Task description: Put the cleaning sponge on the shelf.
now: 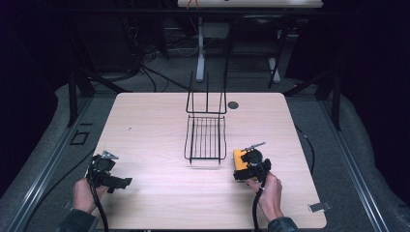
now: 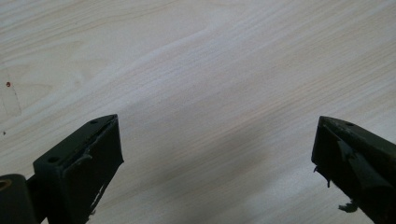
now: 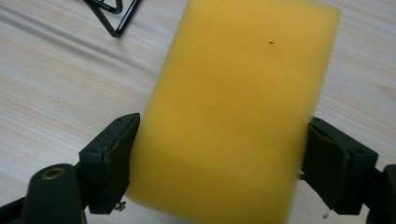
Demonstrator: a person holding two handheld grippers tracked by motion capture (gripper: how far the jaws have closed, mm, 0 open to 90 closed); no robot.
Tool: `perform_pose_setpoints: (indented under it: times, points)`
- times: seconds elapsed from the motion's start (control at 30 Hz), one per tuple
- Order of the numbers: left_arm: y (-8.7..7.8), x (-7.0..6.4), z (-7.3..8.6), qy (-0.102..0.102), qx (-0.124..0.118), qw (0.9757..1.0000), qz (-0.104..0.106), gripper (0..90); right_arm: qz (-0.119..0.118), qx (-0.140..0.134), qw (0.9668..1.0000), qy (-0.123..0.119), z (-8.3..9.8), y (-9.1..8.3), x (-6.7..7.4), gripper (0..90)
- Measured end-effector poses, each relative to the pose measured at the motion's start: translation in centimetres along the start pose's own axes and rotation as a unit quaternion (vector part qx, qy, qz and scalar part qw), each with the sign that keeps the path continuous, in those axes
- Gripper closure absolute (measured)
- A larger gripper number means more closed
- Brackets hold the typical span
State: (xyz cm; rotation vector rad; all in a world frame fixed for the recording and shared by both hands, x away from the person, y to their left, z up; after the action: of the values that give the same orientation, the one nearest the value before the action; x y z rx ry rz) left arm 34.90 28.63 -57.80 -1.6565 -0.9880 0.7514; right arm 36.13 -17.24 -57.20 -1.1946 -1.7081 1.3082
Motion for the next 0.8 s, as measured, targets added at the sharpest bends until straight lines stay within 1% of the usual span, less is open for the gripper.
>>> perform_pose_setpoints:
  times: [0.03,0.27,0.3,0.5,0.7,0.8]
  points:
    - [0.0,0.0,0.0,0.000,0.001,1.0000,-0.001,1.9,0.001,-0.004,1.0000,-0.002,0.0,0.0,0.0,18.0]
    - [0.0,0.1,0.0,0.002,0.002,1.0000,-0.001,2.0,0.003,-0.005,1.0000,-0.007,-0.1,-0.6,-0.1,18.2]
    - [0.0,0.1,0.0,0.002,0.002,1.0000,-0.001,2.0,0.003,-0.012,0.9999,-0.006,-0.1,-0.7,-0.1,18.2]
    - [0.1,0.0,0.0,0.004,0.000,1.0000,-0.002,2.0,0.006,-0.012,0.9999,-0.010,-0.1,-1.2,-0.3,18.4]
    - [0.0,0.1,0.0,0.005,0.003,1.0000,0.002,1.9,0.006,-0.018,0.9998,-0.010,-0.2,-1.4,-0.3,18.6]
    - [0.0,0.0,0.0,0.003,-0.003,0.9999,0.012,0.9,0.008,-0.015,0.9998,-0.013,-0.2,-1.7,-0.4,18.7]
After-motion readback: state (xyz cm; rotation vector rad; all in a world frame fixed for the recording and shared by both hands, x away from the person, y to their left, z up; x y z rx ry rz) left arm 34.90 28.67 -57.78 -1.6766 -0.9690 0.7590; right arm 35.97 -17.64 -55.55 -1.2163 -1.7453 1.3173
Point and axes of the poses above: each handheld gripper's, and its own axes: y roughly forward along the jaws, z roughly out of its underside, x roughly to its left, the point moved 4 cm from there along y, roughly forward along the jaws, and after that the axes turned 13 degrees about x, right-handed, at the moved point
